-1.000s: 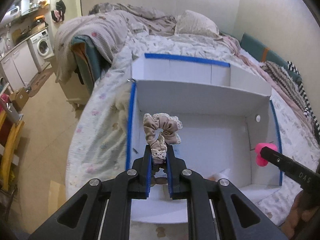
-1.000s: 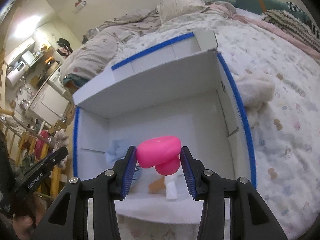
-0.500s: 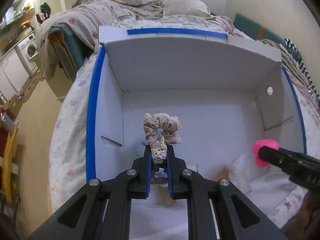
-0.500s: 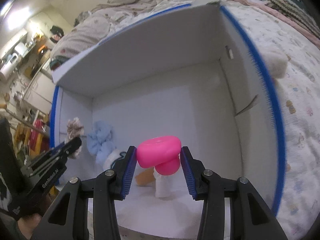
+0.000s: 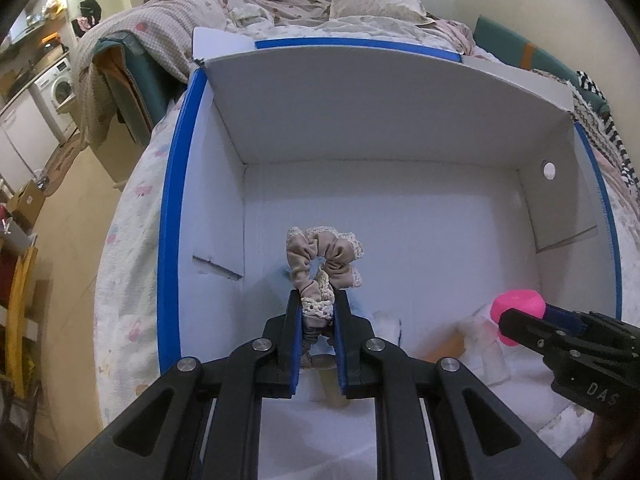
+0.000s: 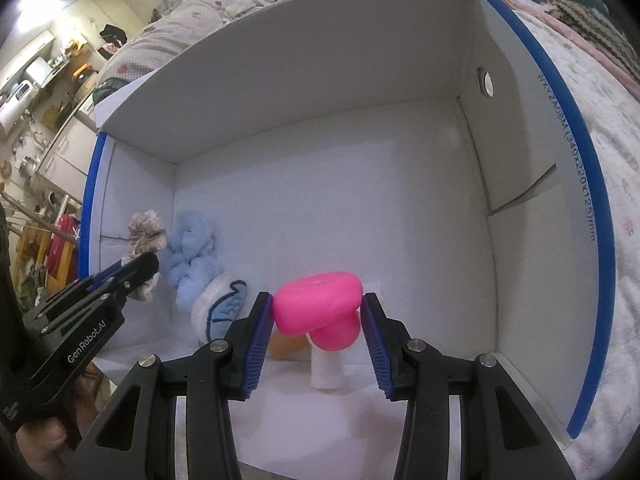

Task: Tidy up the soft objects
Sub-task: 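Carry the scrunchie and pink plush over the box with both grippers, then open both grippers to drop the scrunchie and pink plush into the box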

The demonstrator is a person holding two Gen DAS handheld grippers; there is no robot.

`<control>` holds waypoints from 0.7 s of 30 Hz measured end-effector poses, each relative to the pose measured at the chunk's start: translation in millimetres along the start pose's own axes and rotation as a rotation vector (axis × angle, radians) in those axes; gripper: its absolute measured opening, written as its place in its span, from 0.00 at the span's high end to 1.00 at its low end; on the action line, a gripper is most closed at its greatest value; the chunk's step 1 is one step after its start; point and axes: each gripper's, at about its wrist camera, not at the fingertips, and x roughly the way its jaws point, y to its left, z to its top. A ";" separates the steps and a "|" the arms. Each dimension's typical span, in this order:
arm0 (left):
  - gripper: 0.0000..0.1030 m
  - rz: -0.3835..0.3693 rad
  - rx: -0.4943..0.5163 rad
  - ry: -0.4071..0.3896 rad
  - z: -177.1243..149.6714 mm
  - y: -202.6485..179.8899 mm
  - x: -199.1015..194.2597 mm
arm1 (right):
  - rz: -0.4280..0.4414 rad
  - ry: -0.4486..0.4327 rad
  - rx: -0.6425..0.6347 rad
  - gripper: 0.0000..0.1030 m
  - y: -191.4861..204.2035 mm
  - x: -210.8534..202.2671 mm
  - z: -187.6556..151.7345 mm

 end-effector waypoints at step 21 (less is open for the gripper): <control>0.75 0.032 0.010 -0.009 -2.3 -0.6 -5.6 | 0.023 -0.005 0.028 0.48 -1.6 2.5 2.8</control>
